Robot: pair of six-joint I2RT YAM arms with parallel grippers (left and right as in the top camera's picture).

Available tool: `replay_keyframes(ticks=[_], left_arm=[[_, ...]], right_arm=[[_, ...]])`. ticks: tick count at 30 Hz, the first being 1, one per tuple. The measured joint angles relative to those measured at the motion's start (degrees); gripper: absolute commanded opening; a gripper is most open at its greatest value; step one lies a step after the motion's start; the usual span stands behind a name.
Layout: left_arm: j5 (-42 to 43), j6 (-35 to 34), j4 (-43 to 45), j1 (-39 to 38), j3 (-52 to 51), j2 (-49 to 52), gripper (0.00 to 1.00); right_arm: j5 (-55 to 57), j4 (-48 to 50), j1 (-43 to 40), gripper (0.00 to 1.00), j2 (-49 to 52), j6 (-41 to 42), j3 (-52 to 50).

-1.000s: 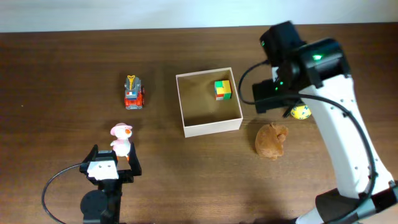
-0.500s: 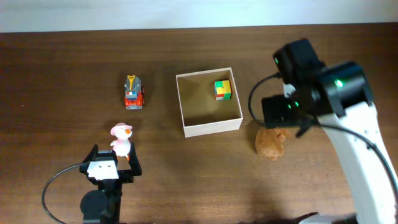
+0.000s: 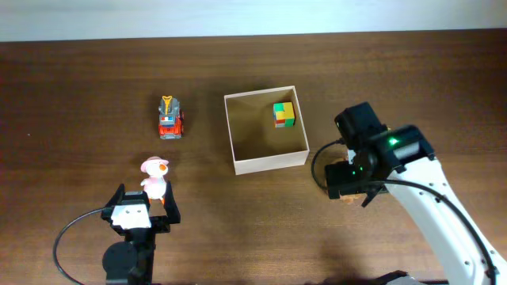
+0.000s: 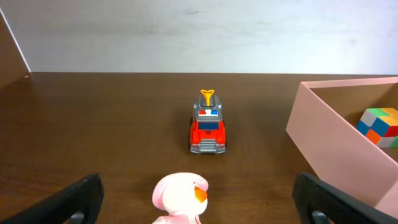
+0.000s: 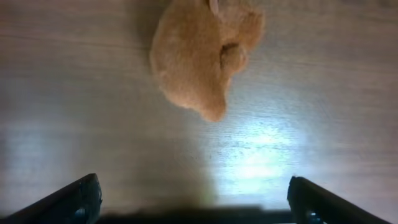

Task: Pack container
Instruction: 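Move the right gripper to the brown plush capybara and grasp it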

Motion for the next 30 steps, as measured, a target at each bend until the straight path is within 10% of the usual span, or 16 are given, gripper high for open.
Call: replay_keyframes(ticks=[30], left_arm=[[0.02, 0.00, -0.02, 0.00, 0.00, 0.00, 0.99]], right_arm=[[-11.98, 24.28, -12.52, 1.00, 11.78, 15.21, -12.68]])
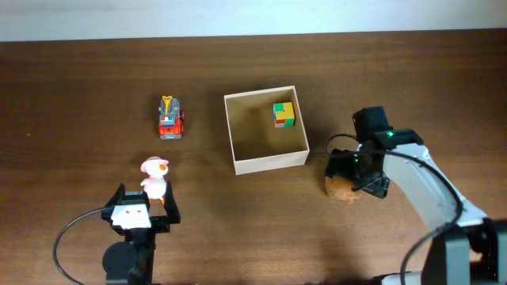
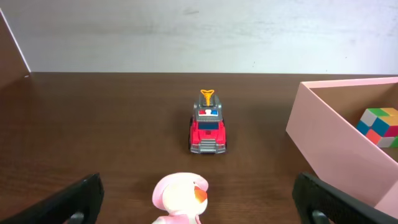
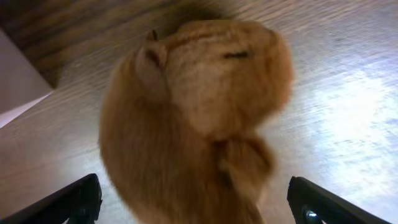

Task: Pack container
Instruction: 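Move the right gripper to the brown plush capybara and grasp it, then carry the capybara with the right gripper over the box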

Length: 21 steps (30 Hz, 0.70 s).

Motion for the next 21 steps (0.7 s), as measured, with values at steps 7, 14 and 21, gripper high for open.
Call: replay_keyframes(ticks=[7, 14, 21], left_arm=[[-0.02, 0.02, 0.02, 0.00, 0.00, 0.00, 0.99], [-0.02, 0.02, 0.02, 0.00, 0.00, 0.00, 0.99], [-0.02, 0.02, 0.00, 0.00, 0.00, 0.00, 0.99]], right_arm=[[-0.48, 1.16, 0.39, 0.34, 2.51, 0.20, -0.09], [-0.59, -3.28, 0.39, 0.30, 2.51, -0.76, 4.15], [1.40, -11.65, 0.52, 0.33, 2.51, -6.36, 20.94]])
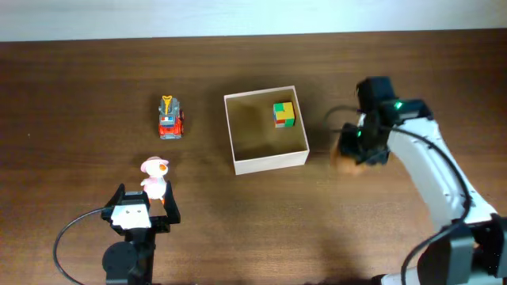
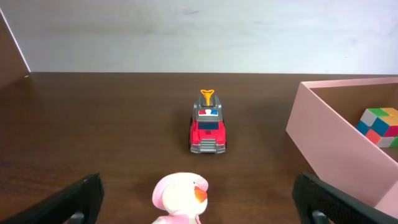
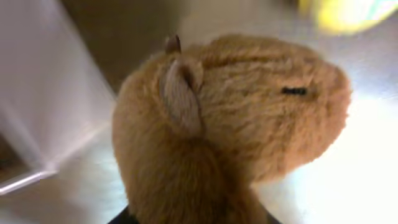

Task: Pack container
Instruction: 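Carry the capybara with the right gripper over the box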

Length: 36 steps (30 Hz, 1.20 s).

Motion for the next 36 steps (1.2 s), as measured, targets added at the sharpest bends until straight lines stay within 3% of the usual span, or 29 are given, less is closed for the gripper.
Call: replay_keyframes(ticks=[6, 15, 36], left_arm=[[0.00, 0.00, 0.02, 0.00, 0.00, 0.00, 0.99], [0.02, -0.02, 0.02, 0.00, 0.00, 0.00, 0.99], [0.00, -0.02, 0.02, 0.00, 0.00, 0.00, 0.99]], right_arm=[[-0.96, -0.07, 3.17, 0.35, -0.02, -9.46, 12.07], [-3.56, 6.36, 16.39, 0.26, 0.42, -22.36, 13.38], [-0.87, 8.02, 19.76, 0.14, 9.94, -29.00, 13.40]])
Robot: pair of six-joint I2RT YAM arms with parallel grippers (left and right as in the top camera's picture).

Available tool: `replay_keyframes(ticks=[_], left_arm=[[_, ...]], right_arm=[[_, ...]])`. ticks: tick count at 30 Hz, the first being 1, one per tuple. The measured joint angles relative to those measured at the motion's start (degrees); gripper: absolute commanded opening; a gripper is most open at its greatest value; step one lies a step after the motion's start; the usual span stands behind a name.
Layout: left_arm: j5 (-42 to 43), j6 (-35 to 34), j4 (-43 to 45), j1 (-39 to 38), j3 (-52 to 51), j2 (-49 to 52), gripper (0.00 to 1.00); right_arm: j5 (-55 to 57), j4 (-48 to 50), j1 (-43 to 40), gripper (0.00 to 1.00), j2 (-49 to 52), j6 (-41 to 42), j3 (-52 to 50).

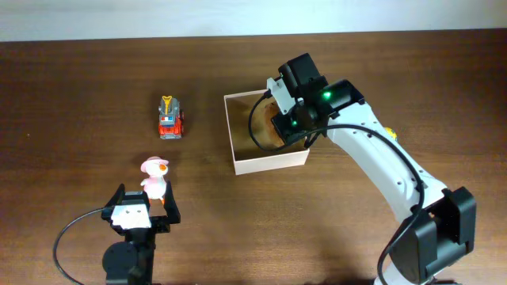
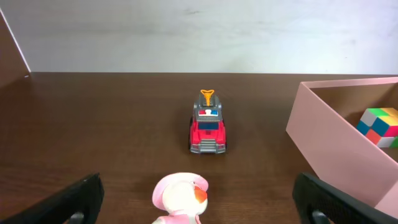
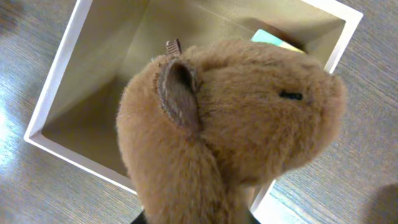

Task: Pack container
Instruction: 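Carry the capybara with the right gripper over the box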

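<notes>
My right gripper (image 1: 290, 120) is shut on a brown plush capybara (image 3: 230, 124) and holds it over the inside of the open white box (image 1: 269, 165). The plush hides the fingers in the right wrist view. A multicoloured cube (image 2: 380, 126) lies in the box's far right corner; the overhead view shows none of it behind the arm. A red toy truck (image 1: 170, 119) and a pink-hatted duck (image 1: 154, 177) stand on the table left of the box. My left gripper (image 2: 198, 205) is open, low on the table, with the duck (image 2: 180, 198) between its fingers, untouched.
The brown wooden table (image 1: 79, 79) runs to a pale wall at the far edge. The box wall (image 2: 329, 149) rises on the right in the left wrist view. The right arm (image 1: 388, 170) stretches from the front right corner toward the box.
The right gripper with the plush was just right of the box; now it is over the box's interior. The left arm, duck, truck and cube have not moved.
The right gripper was open above the plush lying on the table right of the box. Then it was down around the plush. Then it was shut on it, lifted beside the box's right wall. Now the plush hangs over the box.
</notes>
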Motion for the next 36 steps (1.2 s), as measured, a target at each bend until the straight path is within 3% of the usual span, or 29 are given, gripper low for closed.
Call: replay_keyframes(ticks=[36], left_arm=[[0.02, 0.00, 0.00, 0.00, 0.00, 0.00, 0.99]], right_arm=[[-0.07, -3.41, 0.00, 0.13, 1.49, 0.55, 0.00]])
